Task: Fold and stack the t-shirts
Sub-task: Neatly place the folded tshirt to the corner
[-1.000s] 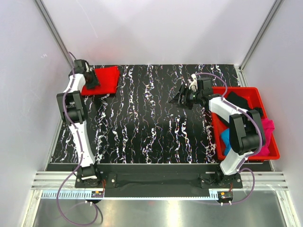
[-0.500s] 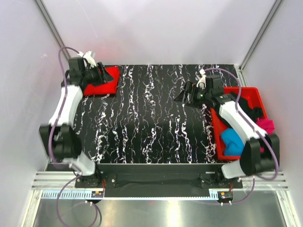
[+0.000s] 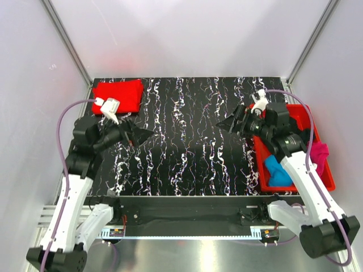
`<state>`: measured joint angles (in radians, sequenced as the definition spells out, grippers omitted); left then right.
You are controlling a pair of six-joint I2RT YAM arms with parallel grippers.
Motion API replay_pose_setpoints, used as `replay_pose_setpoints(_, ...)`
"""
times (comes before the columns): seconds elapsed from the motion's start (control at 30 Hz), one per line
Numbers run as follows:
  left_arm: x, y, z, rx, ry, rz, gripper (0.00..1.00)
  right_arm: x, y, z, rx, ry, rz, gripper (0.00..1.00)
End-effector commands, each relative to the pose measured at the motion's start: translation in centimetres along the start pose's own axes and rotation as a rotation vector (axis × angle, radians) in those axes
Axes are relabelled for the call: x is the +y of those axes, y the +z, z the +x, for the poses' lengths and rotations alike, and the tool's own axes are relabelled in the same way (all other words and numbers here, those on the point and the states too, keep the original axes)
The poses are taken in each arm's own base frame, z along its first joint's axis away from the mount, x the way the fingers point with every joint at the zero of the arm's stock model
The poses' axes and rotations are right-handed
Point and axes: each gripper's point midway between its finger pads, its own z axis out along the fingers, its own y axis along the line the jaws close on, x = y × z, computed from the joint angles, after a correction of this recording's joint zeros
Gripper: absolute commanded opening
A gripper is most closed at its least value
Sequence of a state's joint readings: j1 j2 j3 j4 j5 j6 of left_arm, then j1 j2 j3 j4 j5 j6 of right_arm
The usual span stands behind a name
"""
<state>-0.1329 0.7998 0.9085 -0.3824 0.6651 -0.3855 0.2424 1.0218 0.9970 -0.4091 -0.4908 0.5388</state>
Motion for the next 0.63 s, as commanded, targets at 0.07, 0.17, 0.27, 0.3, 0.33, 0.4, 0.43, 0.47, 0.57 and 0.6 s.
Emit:
replay_pose_setpoints(0.07, -1.9, -1.2, 0.0, -0.03, 0.04, 0.065, 0.99, 2.0, -2.0, -0.5, -0.059, -0.006, -0.045, 1.0)
replay_pose_setpoints(0.17, -2.1, -1.4, -0.2, -0.029, 0.05, 0.062, 0.99, 1.9, -2.2, -0.3, -0.071, -0.009, -0.045, 1.0)
replay_pose_setpoints(0.27, -2.7, -1.6, -0.6, -0.044, 0.051, 0.079, 0.99, 1.4, -2.1, -0.1, -0.067, -0.002, -0.03, 1.0)
replay_pose_setpoints(0.3, -2.9, -1.7, -0.9, -0.056, 0.057, 0.087, 0.99, 1.3, -2.1, 0.0, -0.068, 0.002, -0.029, 1.0)
replay_pose_setpoints(0.33, -3.0, -1.7, -1.0, -0.06, 0.057, 0.091, 0.99, 1.2, -2.0, 0.1, -0.066, 0.006, -0.024, 1.0)
replay_pose_setpoints(0.4, -3.2, -1.9, -1.3, -0.074, 0.063, 0.09, 0.99, 1.0, -2.2, -0.1, -0.084, 0.007, -0.011, 1.0)
replay_pose_setpoints(0.43, -3.2, -1.9, -1.4, -0.075, 0.069, 0.092, 0.99, 0.9, -2.2, -0.1, -0.087, 0.008, -0.009, 1.0)
replay_pose_setpoints(0.47, -3.2, -1.9, -1.4, -0.077, 0.071, 0.09, 0.99, 0.9, -2.1, 0.0, -0.085, 0.005, -0.008, 1.0)
replay_pose_setpoints(0.57, -3.1, -1.9, -1.4, -0.08, 0.072, 0.088, 0.99, 0.8, -2.0, 0.0, -0.084, 0.005, -0.007, 1.0)
replay_pose_setpoints(0.6, -3.2, -1.8, -1.5, -0.083, 0.073, 0.09, 0.99, 0.8, -2.0, -0.2, -0.092, 0.004, -0.011, 1.0)
